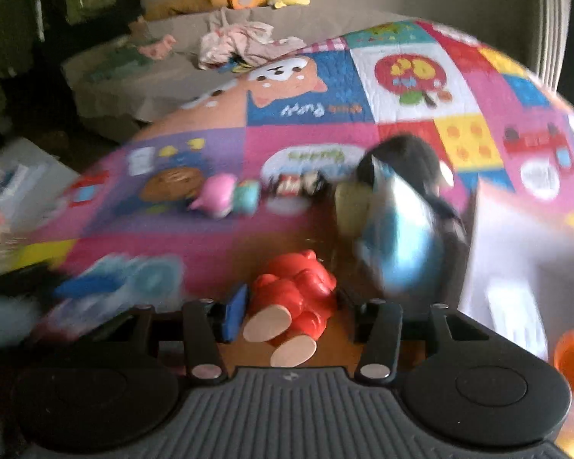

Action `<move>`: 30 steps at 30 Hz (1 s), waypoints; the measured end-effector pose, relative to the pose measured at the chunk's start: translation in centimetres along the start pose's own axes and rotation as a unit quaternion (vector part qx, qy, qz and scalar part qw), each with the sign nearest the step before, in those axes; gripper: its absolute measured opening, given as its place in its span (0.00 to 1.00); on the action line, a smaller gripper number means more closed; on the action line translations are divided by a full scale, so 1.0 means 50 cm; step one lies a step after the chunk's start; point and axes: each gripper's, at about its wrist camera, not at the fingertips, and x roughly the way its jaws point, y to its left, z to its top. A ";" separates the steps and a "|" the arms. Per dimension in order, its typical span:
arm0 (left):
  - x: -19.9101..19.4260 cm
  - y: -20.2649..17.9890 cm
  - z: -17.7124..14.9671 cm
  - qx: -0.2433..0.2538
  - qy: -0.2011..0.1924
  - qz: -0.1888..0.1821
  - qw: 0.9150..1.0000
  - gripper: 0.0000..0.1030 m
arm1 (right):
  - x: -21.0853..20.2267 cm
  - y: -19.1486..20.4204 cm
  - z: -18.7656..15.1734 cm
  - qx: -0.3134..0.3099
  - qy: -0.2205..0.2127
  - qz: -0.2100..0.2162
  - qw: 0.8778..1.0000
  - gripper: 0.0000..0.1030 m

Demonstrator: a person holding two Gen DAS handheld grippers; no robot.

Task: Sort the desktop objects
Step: 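Grasp the blue wet-wipes pack with the left gripper while the right gripper grasps the red hooded doll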

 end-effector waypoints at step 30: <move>0.207 -0.182 0.214 -0.038 0.041 -0.093 0.994 0.72 | -0.183 -0.237 -0.289 0.244 -0.179 -0.170 0.938 0.98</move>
